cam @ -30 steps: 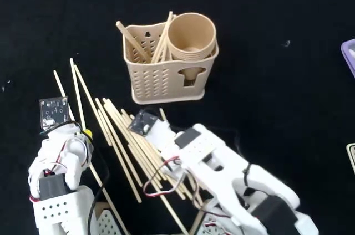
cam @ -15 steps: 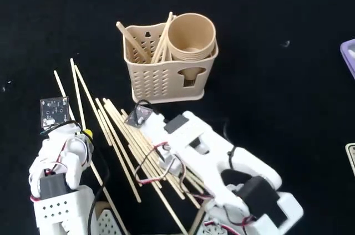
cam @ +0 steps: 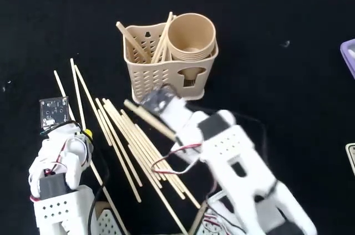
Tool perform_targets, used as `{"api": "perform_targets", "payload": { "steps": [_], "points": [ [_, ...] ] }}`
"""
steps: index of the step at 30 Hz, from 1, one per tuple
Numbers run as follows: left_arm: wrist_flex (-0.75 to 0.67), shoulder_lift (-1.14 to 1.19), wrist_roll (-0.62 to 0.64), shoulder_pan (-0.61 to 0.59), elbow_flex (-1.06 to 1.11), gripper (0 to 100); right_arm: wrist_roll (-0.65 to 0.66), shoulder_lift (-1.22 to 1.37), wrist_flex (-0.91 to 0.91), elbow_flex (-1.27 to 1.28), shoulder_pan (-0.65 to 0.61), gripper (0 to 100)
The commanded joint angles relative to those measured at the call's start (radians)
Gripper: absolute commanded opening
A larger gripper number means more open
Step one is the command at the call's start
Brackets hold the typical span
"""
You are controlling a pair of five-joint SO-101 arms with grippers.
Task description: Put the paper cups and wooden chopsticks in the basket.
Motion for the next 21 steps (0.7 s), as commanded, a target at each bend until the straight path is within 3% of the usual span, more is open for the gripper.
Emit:
{"api": "perform_targets", "payload": {
  "steps": [1, 7, 13, 16, 21],
  "points": [
    [-0.026, -0.009, 0.006, -0.021, -0.015, 18, 0.028, -0.185, 0.009, -0.054, 0.086, 1.1],
    [-0.026, -0.009, 0.008, -0.021, -0.015, 18, -0.008, -0.423, 0.120, -0.254, 0.061, 1.1],
    [-0.026, -0.009, 0.008, -0.019, -0.013, 18, -0.115, -0.460, 0.164, -0.595, 0.008, 1.1],
    [-0.026, -0.009, 0.008, -0.019, -0.013, 18, -0.158, -0.438, 0.005, -0.685, 0.008, 1.1],
    [-0.026, -0.009, 0.008, -0.021, -0.013, 18, -0.173, -0.358, -0.459, -0.559, 0.008, 1.1]
  ]
}}
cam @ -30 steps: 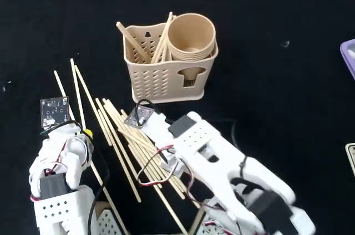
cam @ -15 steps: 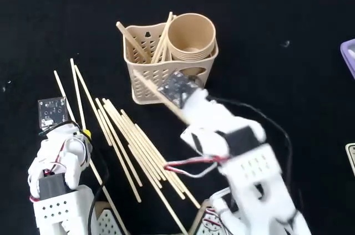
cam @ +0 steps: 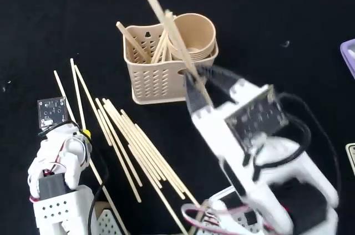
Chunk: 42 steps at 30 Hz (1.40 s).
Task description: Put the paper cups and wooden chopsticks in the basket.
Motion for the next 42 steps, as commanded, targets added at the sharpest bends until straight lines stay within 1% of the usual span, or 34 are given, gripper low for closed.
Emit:
{"api": "perform_targets", "payload": {
  "steps": [1, 6, 8, 10, 13, 16, 22, 28, 32, 37, 38, 40, 42],
  "points": [
    [-0.026, -0.009, 0.006, -0.008, -0.013, 18, -0.014, 0.074, -0.371, 0.082, -0.011, 1.1],
    [-0.026, -0.009, 0.006, -0.008, -0.013, 18, -0.015, 0.145, -0.795, 0.252, -0.012, 1.1],
    [-0.026, -0.009, 0.006, -0.007, -0.013, 18, -0.020, 0.176, -0.913, 0.283, -0.012, 1.1],
    [-0.026, -0.009, 0.005, -0.004, -0.013, 18, -0.089, 0.214, -0.965, 0.298, -0.012, 1.1],
    [-0.026, -0.009, 0.005, -0.004, -0.013, 18, -0.245, 0.277, -0.970, 0.297, -0.012, 1.1],
    [-0.026, -0.009, 0.003, -0.005, -0.013, 18, -0.319, 0.326, -0.971, 0.297, -0.012, 1.1],
    [-0.026, -0.009, 0.002, -0.007, -0.013, 18, -0.330, 0.414, -0.999, 0.303, -0.012, 1.1],
    [-0.026, -0.009, 0.002, -0.008, -0.013, 18, -0.331, 0.561, -1.016, 0.298, -0.012, 1.1],
    [-0.026, -0.009, 0.002, -0.008, -0.013, 18, -0.325, 0.651, -1.063, 0.315, -0.002, 1.1],
    [-0.026, -0.009, 0.002, -0.008, -0.013, 18, -0.324, 0.702, -1.057, 0.355, 0.005, 1.6],
    [-0.026, -0.009, 0.002, -0.008, -0.013, 18, -0.324, 0.702, -1.056, 0.363, 0.005, 4.1],
    [-0.026, -0.009, 0.002, -0.008, -0.013, 18, -0.324, 0.700, -1.031, 0.366, 0.005, 15.4],
    [-0.026, -0.009, 0.002, -0.008, -0.013, 18, -0.324, 0.694, -0.951, 0.343, 0.003, 24.3]
  ]
}}
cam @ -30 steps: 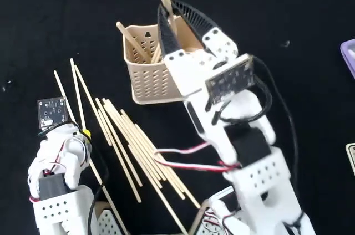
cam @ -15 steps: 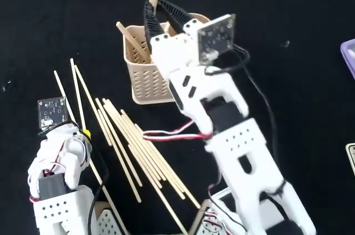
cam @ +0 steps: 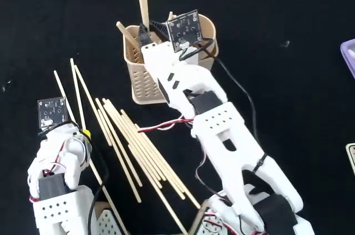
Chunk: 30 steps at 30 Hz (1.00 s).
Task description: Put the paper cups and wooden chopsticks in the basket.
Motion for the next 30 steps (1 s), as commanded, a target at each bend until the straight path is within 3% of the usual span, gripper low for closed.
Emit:
{"api": "perform_targets", "payload": {
  "steps": [1, 6, 13, 16, 19, 24, 30],
  "points": [
    [-0.026, -0.009, 0.002, -0.008, -0.013, 18, -0.005, -0.024, 0.118, -0.047, 0.008, 25.0],
    [-0.026, -0.009, 0.002, -0.008, -0.013, 18, -0.005, -0.134, 0.282, -0.134, 0.002, 19.7],
    [-0.015, 0.000, 0.003, -0.008, -0.044, 18, 0.000, -0.541, 0.609, -0.180, -0.003, 19.1],
    [0.026, 0.000, 0.002, -0.001, -0.079, 18, 0.127, -0.717, 0.778, -0.174, 0.008, 19.1],
    [0.071, 0.000, -0.003, 0.005, -0.137, 19, 0.241, -0.845, 0.964, -0.150, 0.068, 19.1],
    [0.091, 0.005, -0.074, -0.004, -0.277, 19, 0.244, -0.944, 1.189, -0.048, 0.199, 19.2],
    [0.172, 0.253, -0.101, -0.004, -0.578, 19, 0.249, -0.975, 1.223, 0.234, 0.325, 19.2]
  ]
}}
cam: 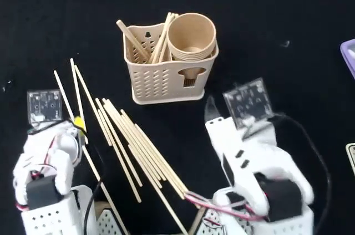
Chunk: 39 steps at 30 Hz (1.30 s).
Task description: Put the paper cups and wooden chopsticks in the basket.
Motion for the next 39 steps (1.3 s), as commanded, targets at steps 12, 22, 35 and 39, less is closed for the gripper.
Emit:
{"api": "perform_targets", "payload": {
  "steps": [12, 22, 35, 39],
  "points": [
    [0.430, 1.234, 0.140, -0.005, -0.750, 26, -0.014, -0.312, -0.207, 0.613, 0.097, 19.1],
    [0.078, 1.556, 0.183, -0.090, -0.719, 26, -0.003, -0.527, -0.091, 0.699, 0.132, 19.0],
    [-0.025, 1.570, 0.091, -0.033, -0.450, 23, -0.003, -0.527, -0.097, 0.700, 0.130, 19.1],
    [-0.017, 1.570, 0.087, 0.024, -0.446, 23, -0.003, -0.527, -0.097, 0.700, 0.130, 19.1]
  ]
}}
